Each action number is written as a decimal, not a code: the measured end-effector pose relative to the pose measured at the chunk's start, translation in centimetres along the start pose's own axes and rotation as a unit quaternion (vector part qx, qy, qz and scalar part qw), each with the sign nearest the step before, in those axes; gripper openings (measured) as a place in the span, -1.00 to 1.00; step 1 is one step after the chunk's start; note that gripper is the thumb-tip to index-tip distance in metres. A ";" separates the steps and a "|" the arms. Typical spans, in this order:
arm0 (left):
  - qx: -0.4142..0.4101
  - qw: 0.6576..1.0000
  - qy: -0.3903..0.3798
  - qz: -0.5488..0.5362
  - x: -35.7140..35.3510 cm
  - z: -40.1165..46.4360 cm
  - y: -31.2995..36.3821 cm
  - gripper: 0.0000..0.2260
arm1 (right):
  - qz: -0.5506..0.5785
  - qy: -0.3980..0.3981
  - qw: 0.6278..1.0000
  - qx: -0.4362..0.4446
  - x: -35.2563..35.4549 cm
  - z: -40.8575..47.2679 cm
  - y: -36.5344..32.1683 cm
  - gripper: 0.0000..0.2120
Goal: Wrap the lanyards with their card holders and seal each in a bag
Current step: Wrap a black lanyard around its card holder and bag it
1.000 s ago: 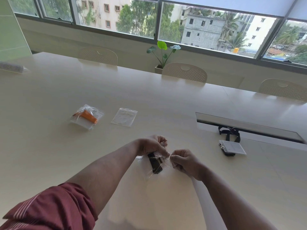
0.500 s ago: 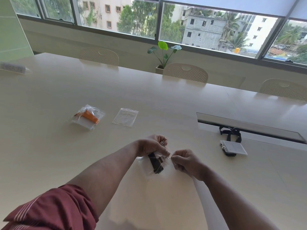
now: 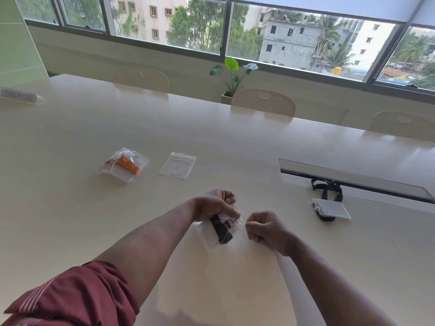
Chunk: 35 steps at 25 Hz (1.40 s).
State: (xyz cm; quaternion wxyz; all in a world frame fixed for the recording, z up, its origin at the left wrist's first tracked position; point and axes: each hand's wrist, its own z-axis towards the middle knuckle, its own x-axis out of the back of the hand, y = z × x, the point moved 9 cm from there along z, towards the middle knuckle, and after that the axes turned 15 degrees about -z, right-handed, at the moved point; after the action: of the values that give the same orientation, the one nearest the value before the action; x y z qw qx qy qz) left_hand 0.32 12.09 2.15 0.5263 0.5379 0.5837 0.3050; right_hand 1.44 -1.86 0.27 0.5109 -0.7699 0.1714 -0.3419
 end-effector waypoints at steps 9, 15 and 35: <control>-0.001 1.000 0.001 -0.002 0.1 0.1 -0.1 -0.59 | 0.015 0.003 1.000 0.005 0.2 0.0 0.3 -0.89; 0.000 1.000 0.005 -0.002 0.3 0.4 -0.3 -0.59 | 0.048 0.010 0.999 -0.005 0.1 0.2 0.5 -0.90; -0.001 1.000 0.017 0.021 -0.3 0.0 -0.3 -0.63 | 0.035 0.012 0.999 -0.010 -0.9 0.6 -0.6 -0.67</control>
State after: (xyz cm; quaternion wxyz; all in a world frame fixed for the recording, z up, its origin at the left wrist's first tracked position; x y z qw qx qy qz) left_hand 0.14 11.69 1.94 0.5102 0.5441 0.5807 0.3263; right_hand 1.15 -0.68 0.31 0.5130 -0.7642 0.2075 -0.3313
